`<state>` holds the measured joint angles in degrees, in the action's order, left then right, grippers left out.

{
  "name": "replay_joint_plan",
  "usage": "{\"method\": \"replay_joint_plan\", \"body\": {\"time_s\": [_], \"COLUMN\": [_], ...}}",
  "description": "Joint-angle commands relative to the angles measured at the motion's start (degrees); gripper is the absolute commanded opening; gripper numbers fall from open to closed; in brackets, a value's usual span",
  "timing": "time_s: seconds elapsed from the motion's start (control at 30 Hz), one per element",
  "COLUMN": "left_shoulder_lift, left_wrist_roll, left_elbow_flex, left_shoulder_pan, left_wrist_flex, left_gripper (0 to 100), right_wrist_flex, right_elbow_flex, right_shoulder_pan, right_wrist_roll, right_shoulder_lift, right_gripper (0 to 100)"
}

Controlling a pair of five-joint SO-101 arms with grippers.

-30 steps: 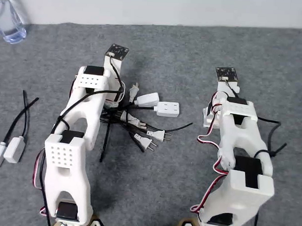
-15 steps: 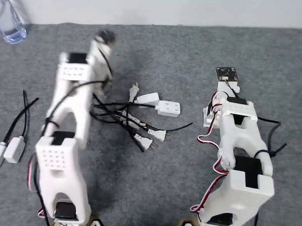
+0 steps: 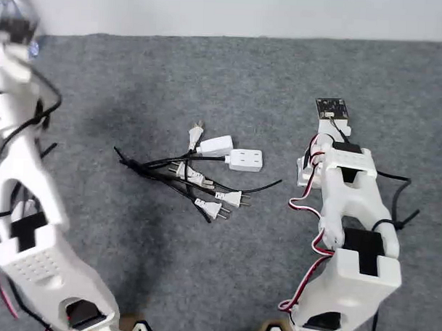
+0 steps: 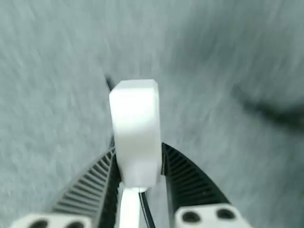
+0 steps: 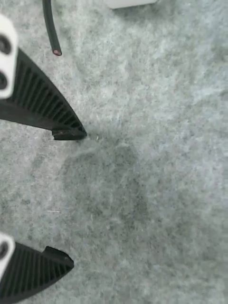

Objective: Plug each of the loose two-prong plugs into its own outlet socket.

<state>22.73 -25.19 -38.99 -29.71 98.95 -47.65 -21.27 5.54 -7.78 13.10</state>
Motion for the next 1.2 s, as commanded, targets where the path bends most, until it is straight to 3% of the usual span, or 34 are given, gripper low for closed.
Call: {"method": "replay_joint_plan", "body": {"time_s": [0.0,0.23,0.47,0.67,0.97,1.17], "left_shoulder_lift": [-3.8,-3.4,-3.4,-4.0,-4.0,-4.0], "left_wrist_roll": [-12.7,-22.2,-23.8,-25.9,-25.3,-19.6], "left_elbow_flex": [14.7,25.5,32.0,32.3,24.0,16.6], "left_shoulder_pan": [-7.4,-12.0,-15.5,-17.3,-17.7,-14.4], "left_wrist_flex": [1.8,0.5,-13.3,-13.5,-12.5,-2.0], "left_gripper": [1,1,5,24,25,25], "right_wrist_flex": [0.9,1.0,0.8,0.9,0.8,1.1], "right_elbow_flex": [0.5,0.5,0.5,0.5,0.5,0.6], "right_shoulder_pan": [-0.4,-0.4,-0.4,-0.4,-0.4,-0.2], "right_wrist_roll": [0.0,0.0,0.0,0.0,0.2,0.0], "right_shoulder_lift": [-0.1,-0.1,0.0,0.0,-0.3,-0.5], "right_gripper": [35.7,35.7,35.7,35.7,35.8,35.8]}}
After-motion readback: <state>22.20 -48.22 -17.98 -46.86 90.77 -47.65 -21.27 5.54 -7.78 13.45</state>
